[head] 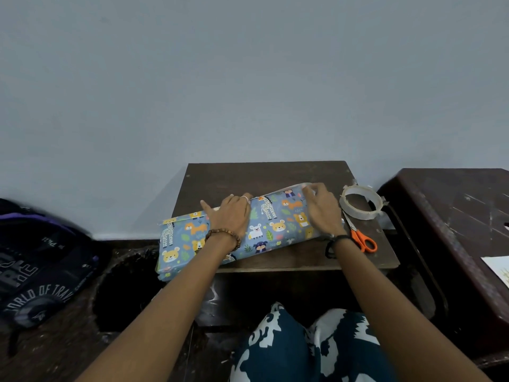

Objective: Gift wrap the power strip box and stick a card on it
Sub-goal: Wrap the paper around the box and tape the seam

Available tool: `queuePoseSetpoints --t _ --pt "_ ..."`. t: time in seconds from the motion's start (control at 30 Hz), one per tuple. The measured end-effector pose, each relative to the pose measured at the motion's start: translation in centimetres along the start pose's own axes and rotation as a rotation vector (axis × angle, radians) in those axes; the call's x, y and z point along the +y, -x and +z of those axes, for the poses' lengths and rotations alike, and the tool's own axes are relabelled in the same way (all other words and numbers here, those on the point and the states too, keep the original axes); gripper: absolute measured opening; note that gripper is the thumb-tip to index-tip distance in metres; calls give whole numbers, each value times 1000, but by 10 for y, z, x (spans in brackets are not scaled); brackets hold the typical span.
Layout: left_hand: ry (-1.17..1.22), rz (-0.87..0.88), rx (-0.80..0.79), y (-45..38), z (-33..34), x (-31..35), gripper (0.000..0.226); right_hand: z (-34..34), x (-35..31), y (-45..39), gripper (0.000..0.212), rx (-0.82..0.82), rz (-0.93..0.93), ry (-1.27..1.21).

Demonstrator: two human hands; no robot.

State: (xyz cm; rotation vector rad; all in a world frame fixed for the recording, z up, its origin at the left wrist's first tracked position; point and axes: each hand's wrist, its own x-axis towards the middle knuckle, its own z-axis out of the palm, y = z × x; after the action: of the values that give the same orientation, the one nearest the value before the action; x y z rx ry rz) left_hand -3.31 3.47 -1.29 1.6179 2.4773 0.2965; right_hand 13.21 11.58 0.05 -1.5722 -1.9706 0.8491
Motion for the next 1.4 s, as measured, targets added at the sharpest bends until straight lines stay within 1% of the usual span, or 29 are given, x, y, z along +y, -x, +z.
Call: queuePoseSetpoints --t 0.07,0.13,0.17,0.23,0.3,0.37,0.43,0.53,0.57,0.6,0.67,0.73,0.8,0.9,0.97,1.07,1.13,1.23,1.3,1.4 --pt "10 -3 -5 1 -1 0 39 -7 -2 -8 49 -20 104 -53" --pt "12 -1 2 1 0 0 39 -10 -4 -15 53 -76 169 -21" --pt "11 -2 1 1 0 0 40 -11 -4 -17 52 -95 198 -20" --pt "10 -2 -2 -1 0 0 39 -11 -5 -20 49 -79 232 -66" --pt "13 -2 -2 -1 0 0 39 -7 -3 -20 49 6 229 -150" --pt "18 -1 0 -1 0 0 39 -3 0 -21 54 111 212 -257" --pt "20 1 6 0 0 0 39 -1 0 -20 57 179 207 -349" --pt "29 7 10 -2 0 0 39 -1 2 -19 55 270 233 -532" --pt "32 8 13 -2 0 -1 39 0 3 -17 52 309 217 -543" --pt "33 9 17 -2 0 -1 39 3 4 -16 49 343 179 -505" --pt "31 16 36 0 1 0 38 9 4 -11 45 371 67 -351" --pt "31 16 58 1 3 0 37 16 -2 -1 47 381 -54 -182" --pt "33 7 87 1 4 1 35 22 -13 13 46 383 -180 -108" --pt "69 -22 114 1 3 2 34 40 -24 40 29 287 -393 -42" --pt "92 -56 90 -1 -3 0 33 51 -25 54 19 234 -486 47" --pt "44 -14 58 -8 -10 -6 33 58 -22 63 14 214 -624 192" --pt "16 28 91 -14 -16 -8 33 57 -20 62 22 177 -679 258" --pt "40 57 165 -25 -30 -4 31 55 -19 59 48 24 -669 331" --pt "50 53 180 -34 -37 0 29 53 -22 55 56 17 -665 384" --pt "64 15 174 -42 -38 6 29 47 -31 45 60 7 -646 430"
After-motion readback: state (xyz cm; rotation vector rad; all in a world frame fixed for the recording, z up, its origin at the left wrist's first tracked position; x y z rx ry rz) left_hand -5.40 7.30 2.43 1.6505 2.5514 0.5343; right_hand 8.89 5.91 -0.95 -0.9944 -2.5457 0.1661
